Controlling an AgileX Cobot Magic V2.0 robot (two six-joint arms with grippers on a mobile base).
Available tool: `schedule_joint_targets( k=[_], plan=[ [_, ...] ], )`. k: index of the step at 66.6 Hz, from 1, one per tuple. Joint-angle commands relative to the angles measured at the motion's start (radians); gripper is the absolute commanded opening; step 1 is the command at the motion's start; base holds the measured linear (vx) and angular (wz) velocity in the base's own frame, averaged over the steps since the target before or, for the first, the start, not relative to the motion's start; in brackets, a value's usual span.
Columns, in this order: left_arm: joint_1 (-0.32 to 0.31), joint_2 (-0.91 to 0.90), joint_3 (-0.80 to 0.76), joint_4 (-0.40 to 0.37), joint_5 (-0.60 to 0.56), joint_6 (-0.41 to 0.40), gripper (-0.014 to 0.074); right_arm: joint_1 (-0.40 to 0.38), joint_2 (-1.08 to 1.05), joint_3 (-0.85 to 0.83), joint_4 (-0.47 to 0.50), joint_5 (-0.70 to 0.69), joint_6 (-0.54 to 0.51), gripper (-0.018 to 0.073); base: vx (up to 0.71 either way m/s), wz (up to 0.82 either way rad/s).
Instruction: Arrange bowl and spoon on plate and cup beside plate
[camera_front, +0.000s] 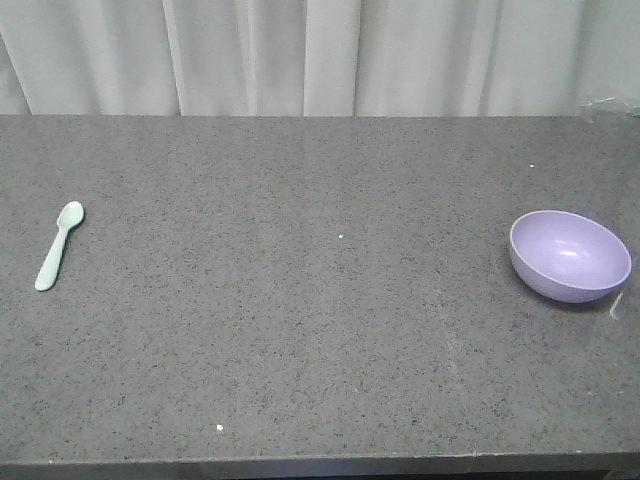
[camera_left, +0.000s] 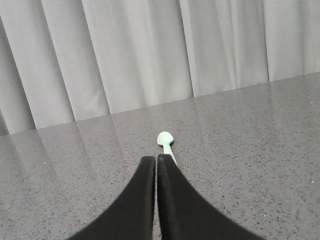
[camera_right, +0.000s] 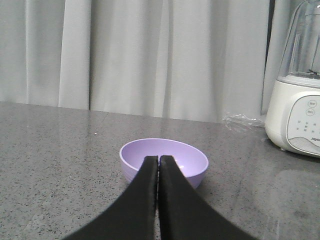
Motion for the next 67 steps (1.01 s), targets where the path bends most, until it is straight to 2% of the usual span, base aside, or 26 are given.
schedule_joint_targets(
  k=[1,67],
  plan=[
    [-0.009,-0.015,-0.008,-0.004,-0.072,-0.004,-0.0006,-0.004,-0.009,0.003,-0.009,-0.075,0.001,-0.0003,0.02,0.0],
    [-0.009,-0.015,-0.008,-0.004,-0.072,-0.004,-0.0006,-0.004,-0.009,0.003,-0.009,-0.075,0.001,-0.0003,0.01,0.0]
  ],
)
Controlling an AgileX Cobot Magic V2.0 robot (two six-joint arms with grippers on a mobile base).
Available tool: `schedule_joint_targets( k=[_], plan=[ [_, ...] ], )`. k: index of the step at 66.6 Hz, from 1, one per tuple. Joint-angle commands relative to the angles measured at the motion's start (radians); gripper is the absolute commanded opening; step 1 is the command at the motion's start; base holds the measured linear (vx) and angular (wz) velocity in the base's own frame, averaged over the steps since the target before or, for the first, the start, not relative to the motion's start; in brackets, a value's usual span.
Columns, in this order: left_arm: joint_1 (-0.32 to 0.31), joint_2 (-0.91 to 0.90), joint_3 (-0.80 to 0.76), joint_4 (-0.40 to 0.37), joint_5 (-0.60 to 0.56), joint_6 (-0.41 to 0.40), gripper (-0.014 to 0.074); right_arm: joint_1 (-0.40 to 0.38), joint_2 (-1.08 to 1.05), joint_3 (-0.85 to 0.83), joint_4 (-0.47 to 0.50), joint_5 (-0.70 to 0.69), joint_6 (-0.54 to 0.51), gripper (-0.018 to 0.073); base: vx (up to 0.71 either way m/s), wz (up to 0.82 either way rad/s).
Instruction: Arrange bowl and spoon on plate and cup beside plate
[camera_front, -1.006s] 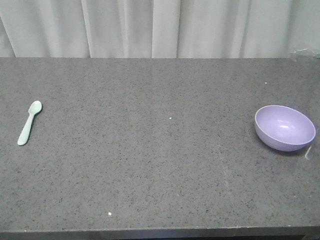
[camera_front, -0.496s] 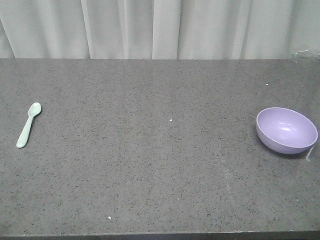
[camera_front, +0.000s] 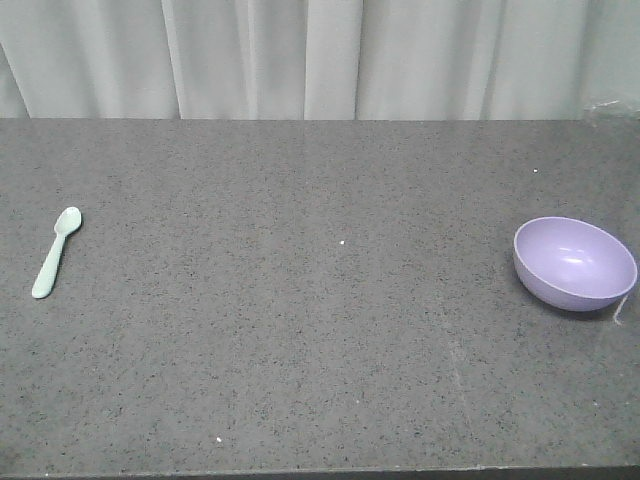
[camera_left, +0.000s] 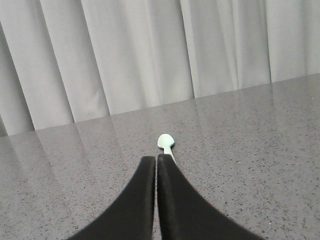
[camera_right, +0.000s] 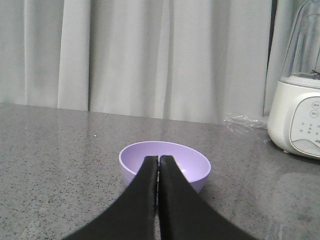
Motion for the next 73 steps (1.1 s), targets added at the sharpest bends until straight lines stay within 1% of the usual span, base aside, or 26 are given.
schedule_joint_targets(
  k=[1,73],
  plan=[
    [-0.009,-0.015,-0.008,-0.004,-0.072,-0.004,-0.0006,-0.004,-0.009,0.003,-0.009,-0.075,0.001,-0.0003,0.0,0.0],
    [-0.009,-0.015,-0.008,-0.004,-0.072,-0.004,-0.0006,-0.004,-0.009,0.003,-0.009,-0.075,0.001,-0.0003,0.0,0.0]
  ],
)
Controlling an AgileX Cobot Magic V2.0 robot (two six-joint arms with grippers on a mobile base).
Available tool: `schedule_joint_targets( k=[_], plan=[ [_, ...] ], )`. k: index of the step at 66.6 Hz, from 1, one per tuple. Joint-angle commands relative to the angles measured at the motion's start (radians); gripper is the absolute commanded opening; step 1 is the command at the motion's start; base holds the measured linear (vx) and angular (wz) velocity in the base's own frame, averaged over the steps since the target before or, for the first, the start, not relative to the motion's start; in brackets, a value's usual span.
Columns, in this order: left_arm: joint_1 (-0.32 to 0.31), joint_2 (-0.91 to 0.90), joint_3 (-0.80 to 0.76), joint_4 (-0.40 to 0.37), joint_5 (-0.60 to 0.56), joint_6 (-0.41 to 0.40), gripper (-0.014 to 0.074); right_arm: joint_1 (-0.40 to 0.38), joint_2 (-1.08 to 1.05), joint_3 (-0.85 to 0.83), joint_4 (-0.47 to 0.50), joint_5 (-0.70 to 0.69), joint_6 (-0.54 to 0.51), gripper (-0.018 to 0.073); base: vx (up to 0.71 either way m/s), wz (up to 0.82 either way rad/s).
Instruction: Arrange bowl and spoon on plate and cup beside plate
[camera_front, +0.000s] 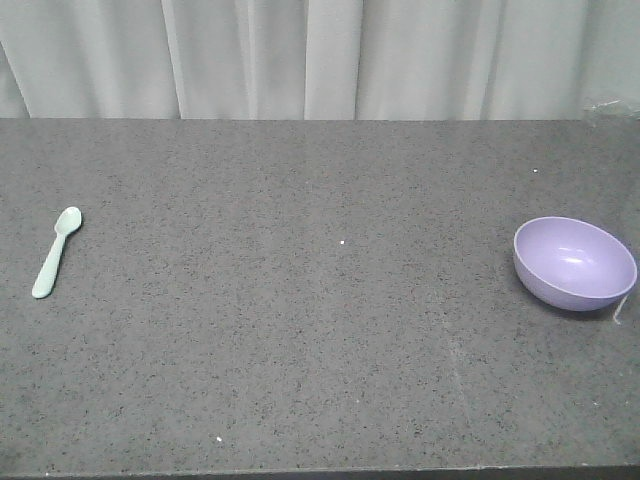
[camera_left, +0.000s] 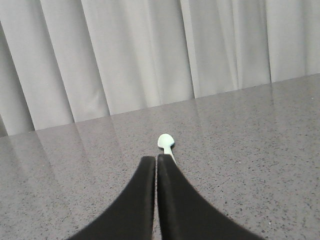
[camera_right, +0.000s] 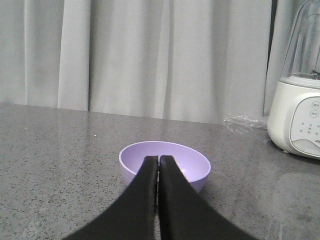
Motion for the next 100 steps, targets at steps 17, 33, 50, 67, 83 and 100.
schedule_joint_targets(
  k=[17,33,50,67,83,100],
  plan=[
    [-0.009,-0.015,-0.008,-0.004,-0.072,-0.004,-0.0006,-0.004,-0.009,0.003,-0.009,-0.075,0.001,-0.0003,0.0,0.0],
    [-0.009,-0.015,-0.008,-0.004,-0.072,-0.004,-0.0006,-0.004,-0.009,0.003,-0.009,-0.075,0.001,-0.0003,0.0,0.0],
    [-0.009,-0.015,-0.008,-0.004,-0.072,-0.004,-0.0006,-0.004,-0.009,0.003,-0.009,-0.075,0.001,-0.0003,0.0,0.0],
    [-0.009,-0.015,-0.008,-0.004,-0.072,-0.004,-0.0006,-0.004,-0.009,0.003,-0.009,-0.075,0.001,-0.0003,0.0,0.0],
    [-0.009,-0.015,-0.008,-0.004,-0.072,-0.004,-0.0006,-0.004,-0.009,0.003,-0.009,-0.075,0.001,-0.0003,0.0,0.0],
    [-0.009,-0.015,-0.008,-0.004,-0.072,-0.004,-0.0006,-0.004,-0.009,0.003,-0.009,-0.075,0.001,-0.0003,0.0,0.0]
  ],
)
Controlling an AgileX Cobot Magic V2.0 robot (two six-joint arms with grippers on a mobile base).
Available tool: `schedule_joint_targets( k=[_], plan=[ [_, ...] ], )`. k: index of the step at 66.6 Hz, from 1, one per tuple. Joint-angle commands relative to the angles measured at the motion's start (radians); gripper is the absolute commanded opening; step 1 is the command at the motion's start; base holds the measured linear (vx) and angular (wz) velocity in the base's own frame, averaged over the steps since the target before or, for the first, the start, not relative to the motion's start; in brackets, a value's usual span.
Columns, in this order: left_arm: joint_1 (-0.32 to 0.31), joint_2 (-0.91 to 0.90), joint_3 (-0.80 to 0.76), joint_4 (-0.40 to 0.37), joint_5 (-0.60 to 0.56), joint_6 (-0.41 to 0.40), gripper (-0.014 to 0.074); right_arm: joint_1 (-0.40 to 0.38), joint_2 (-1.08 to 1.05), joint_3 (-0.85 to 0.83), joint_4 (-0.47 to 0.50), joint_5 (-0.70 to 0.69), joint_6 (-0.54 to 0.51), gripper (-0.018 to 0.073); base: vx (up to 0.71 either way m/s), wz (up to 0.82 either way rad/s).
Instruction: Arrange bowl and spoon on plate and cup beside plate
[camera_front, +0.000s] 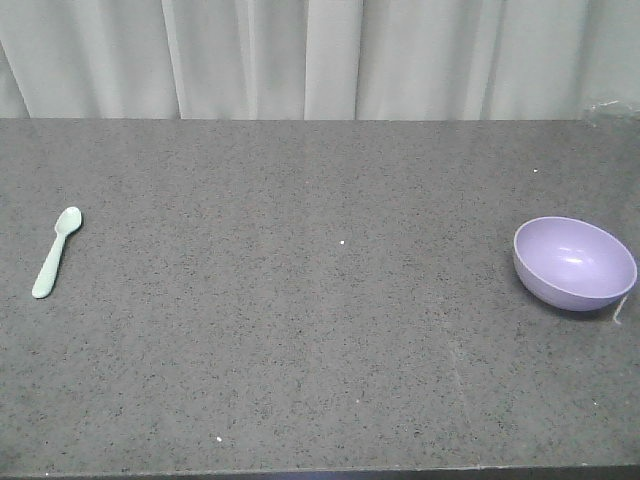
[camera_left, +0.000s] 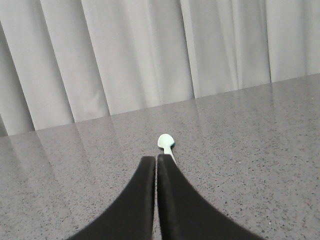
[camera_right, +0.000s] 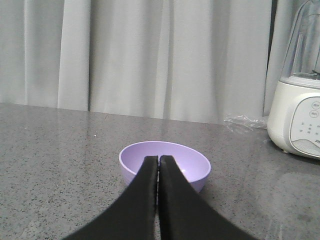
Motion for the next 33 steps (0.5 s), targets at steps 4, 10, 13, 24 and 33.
schedule_joint_targets(
  k=[4,10,13,24,33],
  plan=[
    [-0.009,-0.015,-0.008,-0.004,-0.072,-0.004,-0.0006,-0.004,-0.009,0.003,-0.009,-0.075,0.001,-0.0003,0.0,0.0],
    [-0.009,-0.015,-0.008,-0.004,-0.072,-0.004,-0.0006,-0.004,-0.009,0.003,-0.009,-0.075,0.001,-0.0003,0.0,0.0],
    [-0.009,-0.015,-0.008,-0.004,-0.072,-0.004,-0.0006,-0.004,-0.009,0.003,-0.009,-0.075,0.001,-0.0003,0.0,0.0],
    [-0.009,-0.015,-0.008,-0.004,-0.072,-0.004,-0.0006,-0.004,-0.009,0.003,-0.009,-0.075,0.001,-0.0003,0.0,0.0],
    [-0.009,-0.015,-0.008,-0.004,-0.072,-0.004,-0.0006,-0.004,-0.009,0.003,-0.009,-0.075,0.001,-0.0003,0.0,0.0]
  ],
)
